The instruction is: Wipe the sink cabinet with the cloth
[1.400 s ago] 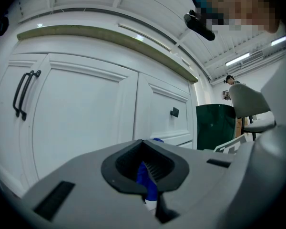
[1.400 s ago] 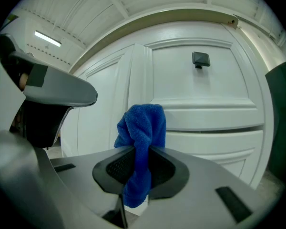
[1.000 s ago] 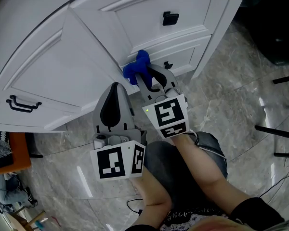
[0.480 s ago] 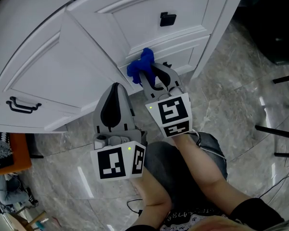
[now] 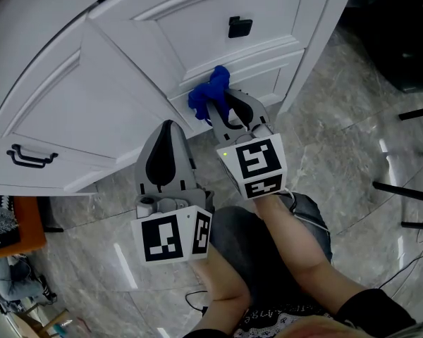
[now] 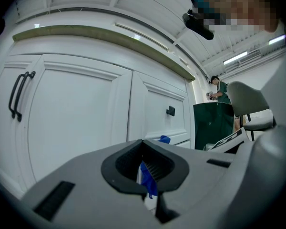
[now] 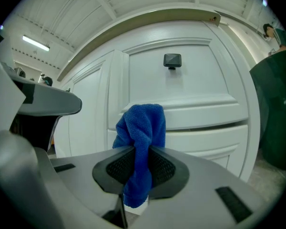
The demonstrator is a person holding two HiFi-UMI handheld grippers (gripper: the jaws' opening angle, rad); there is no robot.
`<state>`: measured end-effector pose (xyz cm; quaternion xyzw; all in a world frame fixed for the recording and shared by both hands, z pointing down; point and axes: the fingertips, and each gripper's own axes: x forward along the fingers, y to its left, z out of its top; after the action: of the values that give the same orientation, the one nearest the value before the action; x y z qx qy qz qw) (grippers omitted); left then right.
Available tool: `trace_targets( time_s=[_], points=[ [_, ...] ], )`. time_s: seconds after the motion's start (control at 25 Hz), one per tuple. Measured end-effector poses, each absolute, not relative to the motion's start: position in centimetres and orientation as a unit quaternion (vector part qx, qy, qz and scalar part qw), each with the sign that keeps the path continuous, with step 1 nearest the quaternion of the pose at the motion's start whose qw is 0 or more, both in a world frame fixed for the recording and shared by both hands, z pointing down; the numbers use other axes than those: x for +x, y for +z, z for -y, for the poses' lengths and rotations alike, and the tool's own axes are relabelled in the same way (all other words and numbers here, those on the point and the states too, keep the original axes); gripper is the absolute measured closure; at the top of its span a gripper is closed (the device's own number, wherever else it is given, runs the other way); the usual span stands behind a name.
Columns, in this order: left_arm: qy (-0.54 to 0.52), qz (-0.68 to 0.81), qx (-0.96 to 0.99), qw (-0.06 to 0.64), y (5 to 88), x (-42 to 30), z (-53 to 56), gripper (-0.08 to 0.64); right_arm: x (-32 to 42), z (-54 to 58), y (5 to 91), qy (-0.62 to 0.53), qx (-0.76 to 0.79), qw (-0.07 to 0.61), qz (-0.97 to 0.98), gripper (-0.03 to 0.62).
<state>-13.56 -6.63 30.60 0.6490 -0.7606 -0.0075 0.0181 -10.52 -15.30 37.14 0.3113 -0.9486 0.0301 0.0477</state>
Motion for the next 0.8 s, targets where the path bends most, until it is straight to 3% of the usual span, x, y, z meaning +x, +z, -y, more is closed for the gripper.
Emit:
trace_targets(
  time_s=[0.52, 0.8],
  points=[
    [-0.02, 0.712, 0.702, 0.026, 31.8, -10.9, 7.8, 0.555, -10.6, 15.5, 37.1, 0.022, 0.277, 0.069, 0.958, 0.512],
    [-0.072, 0.7, 0.706, 0.079, 33.4, -11.3, 6.8, 0.555, -10.6, 15.1, 37.3, -0.079, 0.25, 0.053, 0.964, 0.512]
  ],
)
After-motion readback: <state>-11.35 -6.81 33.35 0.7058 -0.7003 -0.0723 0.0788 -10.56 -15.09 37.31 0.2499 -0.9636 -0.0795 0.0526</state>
